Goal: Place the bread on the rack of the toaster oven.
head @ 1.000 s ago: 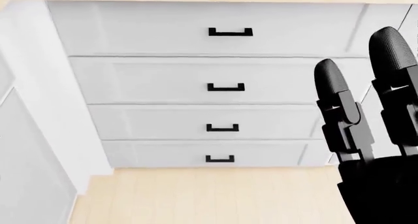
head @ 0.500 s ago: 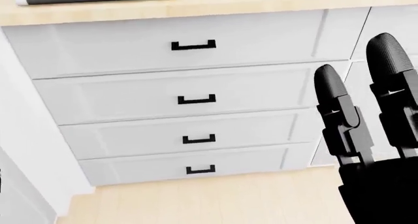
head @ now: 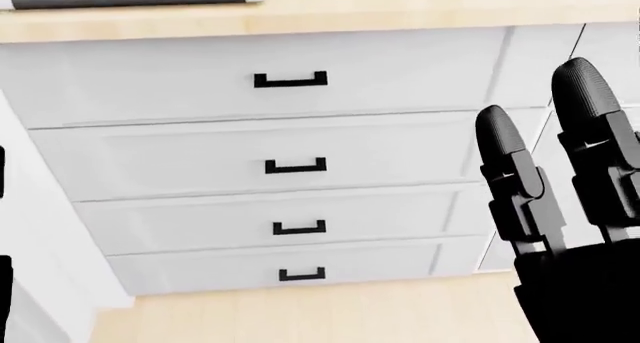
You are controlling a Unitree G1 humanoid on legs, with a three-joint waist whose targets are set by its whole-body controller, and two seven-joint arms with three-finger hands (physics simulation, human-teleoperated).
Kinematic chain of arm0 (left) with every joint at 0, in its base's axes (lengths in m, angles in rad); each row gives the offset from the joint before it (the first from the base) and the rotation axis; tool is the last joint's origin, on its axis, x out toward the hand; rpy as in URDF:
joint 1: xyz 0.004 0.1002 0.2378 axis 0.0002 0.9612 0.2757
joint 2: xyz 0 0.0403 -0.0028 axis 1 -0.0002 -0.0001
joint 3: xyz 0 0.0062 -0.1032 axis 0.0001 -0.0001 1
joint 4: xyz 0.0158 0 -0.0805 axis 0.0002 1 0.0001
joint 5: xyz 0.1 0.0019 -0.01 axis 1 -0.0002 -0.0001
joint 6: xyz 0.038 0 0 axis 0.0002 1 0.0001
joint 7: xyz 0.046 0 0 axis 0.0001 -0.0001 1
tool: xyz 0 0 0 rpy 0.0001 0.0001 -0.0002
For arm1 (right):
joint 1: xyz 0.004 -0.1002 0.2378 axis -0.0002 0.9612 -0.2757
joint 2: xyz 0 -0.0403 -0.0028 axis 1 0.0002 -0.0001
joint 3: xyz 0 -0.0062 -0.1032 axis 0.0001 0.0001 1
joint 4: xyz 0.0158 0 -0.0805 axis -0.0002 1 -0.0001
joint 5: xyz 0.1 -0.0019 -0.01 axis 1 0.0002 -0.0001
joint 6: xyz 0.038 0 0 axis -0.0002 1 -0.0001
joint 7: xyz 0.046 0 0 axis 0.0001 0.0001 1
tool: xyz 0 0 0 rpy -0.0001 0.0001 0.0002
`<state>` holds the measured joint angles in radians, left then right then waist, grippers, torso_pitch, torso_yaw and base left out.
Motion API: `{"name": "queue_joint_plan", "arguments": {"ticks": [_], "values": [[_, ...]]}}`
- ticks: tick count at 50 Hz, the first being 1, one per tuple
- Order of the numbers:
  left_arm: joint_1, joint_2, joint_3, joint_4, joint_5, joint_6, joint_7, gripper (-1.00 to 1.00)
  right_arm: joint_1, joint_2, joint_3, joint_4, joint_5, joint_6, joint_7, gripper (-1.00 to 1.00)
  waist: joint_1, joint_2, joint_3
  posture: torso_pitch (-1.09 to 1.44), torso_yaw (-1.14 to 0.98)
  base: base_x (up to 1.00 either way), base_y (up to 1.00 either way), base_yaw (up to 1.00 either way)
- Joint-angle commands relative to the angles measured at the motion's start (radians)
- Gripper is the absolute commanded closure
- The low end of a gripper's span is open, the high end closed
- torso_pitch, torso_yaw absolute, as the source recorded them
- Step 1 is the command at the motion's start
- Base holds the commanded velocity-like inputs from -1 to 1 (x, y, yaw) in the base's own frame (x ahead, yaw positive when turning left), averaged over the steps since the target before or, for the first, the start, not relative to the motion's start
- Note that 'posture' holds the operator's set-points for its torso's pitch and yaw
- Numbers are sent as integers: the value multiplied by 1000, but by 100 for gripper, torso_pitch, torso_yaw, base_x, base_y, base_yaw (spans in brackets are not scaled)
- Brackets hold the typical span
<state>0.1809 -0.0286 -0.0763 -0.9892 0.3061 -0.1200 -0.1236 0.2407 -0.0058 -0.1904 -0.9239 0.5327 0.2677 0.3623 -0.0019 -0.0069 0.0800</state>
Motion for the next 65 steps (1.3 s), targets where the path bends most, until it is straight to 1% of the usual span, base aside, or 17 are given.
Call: {"name": "queue_joint_plan", "arguments": {"ticks": [1,9,13,15,21,23,24,32,36,42,44,45,46,53,55,60,65], "values": [[-14,2,0,-58,-4,-27,12,-100,-20,0,1,-63,26,-27,2,-100,-3,-16,34,0,0,100,0,0],[-12,4,2,-58,-6,-28,13,-100,-16,5,10,-53,11,-33,10,-100,-29,10,-29,0,0,100,0,0],[-11,0,5,-58,-10,-33,8,-100,-4,10,38,-41,-48,-73,18,-100,-24,94,-70,0,0,53,0,0],[-13,-2,9,-58,-12,-32,5,-100,-9,7,34,-43,-40,-66,9,-100,-24,108,-23,0,0,0,0,0],[-13,-3,4,-58,-7,-33,6,-100,-11,3,27,-49,-35,-58,7,-100,-15,2,-18,0,0,0,0,0],[-12,-4,3,-58,-6,-34,6,-100,-10,4,26,-52,-34,-59,8,-100,-43,-71,-45,0,0,0,0,0],[-12,-5,2,-58,-5,-34,5,-100,-11,3,24,-52,-33,-58,8,-100,-18,-33,-47,0,0,0,0,0],[-12,-5,3,-58,-5,-35,4,-100,-23,2,14,-50,-26,-52,1,-100,-32,-29,-27,0,0,0,0,0],[-11,-6,4,-58,-6,-36,3,-100,-21,2,15,-49,-27,-54,4,-100,-38,68,-63,0,0,0,0,0],[-6,-4,6,-58,-10,-41,3,-100,-21,3,12,-53,-13,-51,2,-100,-3,-16,-87,0,0,0,0,0],[-4,-8,6,-58,-9,-45,0,-100,-20,-1,0,-61,26,-40,8,-100,1,1,-102,0,0,27,0,0],[-3,-9,4,-58,-10,-46,-1,-100,-22,-4,-10,-68,55,-27,7,-100,2,-7,-12,0,0,100,0,0],[-3,-9,5,-58,-11,-45,-1,-100,-23,-6,-16,-72,64,-20,8,-100,-1,-6,30,0,0,100,-4,0],[-6,-9,1,-58,-15,-36,0,-100,-23,3,7,-51,-6,-46,2,-100,20,11,-64,0,0,52,-1,0],[-8,-9,1,-58,-17,-34,0,-100,-23,3,8,-53,-6,-46,1,-100,29,-37,-50,0,0,0,0,0],[-10,-5,-4,-58,-15,-28,4,-100,-29,0,5,-54,-5,-39,-4,-100,20,-45,-38,0,0,0,0,0],[-9,-4,-5,-58,-15,-29,5,-100,-32,0,5,-51,-6,-39,-8,-100,5,11,-45,0,0,0,0,0]]}}
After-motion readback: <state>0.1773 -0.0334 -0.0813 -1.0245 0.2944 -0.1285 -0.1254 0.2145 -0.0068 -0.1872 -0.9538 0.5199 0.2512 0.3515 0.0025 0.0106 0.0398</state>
